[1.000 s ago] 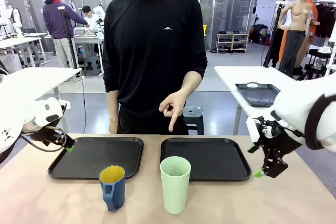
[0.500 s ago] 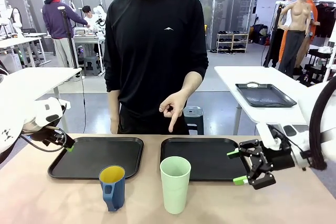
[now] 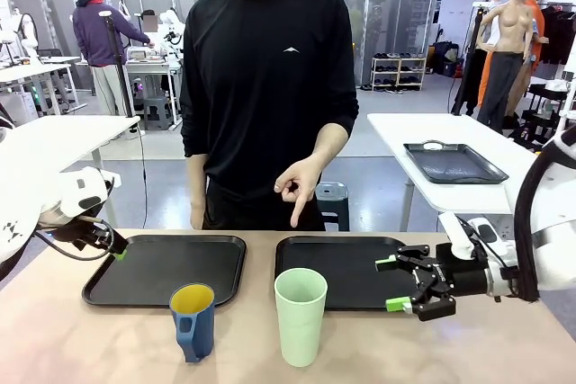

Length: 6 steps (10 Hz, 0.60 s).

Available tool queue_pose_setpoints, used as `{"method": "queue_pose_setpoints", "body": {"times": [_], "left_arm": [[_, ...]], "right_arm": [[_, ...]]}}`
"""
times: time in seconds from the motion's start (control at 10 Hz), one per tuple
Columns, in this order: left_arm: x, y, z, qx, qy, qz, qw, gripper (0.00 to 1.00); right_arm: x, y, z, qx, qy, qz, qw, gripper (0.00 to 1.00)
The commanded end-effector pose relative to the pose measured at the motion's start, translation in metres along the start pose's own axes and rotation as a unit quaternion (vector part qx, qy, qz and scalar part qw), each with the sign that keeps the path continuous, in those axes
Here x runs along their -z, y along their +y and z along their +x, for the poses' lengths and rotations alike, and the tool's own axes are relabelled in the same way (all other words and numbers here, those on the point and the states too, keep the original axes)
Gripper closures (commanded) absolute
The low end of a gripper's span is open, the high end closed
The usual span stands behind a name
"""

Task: Sort and store the cups by type.
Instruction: Pick up the Reusable plastic cup.

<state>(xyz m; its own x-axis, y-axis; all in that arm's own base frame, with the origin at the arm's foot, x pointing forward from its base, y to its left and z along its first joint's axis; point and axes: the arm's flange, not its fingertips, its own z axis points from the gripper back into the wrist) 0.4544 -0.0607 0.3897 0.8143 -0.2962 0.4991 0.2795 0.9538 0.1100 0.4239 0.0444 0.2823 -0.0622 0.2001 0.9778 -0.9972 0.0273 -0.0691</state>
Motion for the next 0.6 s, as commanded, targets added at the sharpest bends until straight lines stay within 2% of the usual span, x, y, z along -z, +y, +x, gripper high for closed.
{"method": "queue_pose_setpoints", "body": {"times": [0.0, 0.1, 0.5], "left_arm": [[0.0, 0.001, 0.0, -0.001, -0.001, 0.0, 1.0, 0.0], [0.0, 0.001, 0.0, -0.001, -0.001, 0.0, 1.0, 0.0], [0.0, 0.001, 0.0, -0.001, -0.001, 0.0, 1.0, 0.0]], "right_arm": [[0.007, -0.004, -0.027, 0.0, -0.01, 0.004, 1.0, 0.0], [0.0, 0.0, 0.0, 0.0, 0.0, 0.0, 1.0, 0.0], [0.0, 0.0, 0.0, 0.0, 0.0, 0.0, 1.0, 0.0]]}}
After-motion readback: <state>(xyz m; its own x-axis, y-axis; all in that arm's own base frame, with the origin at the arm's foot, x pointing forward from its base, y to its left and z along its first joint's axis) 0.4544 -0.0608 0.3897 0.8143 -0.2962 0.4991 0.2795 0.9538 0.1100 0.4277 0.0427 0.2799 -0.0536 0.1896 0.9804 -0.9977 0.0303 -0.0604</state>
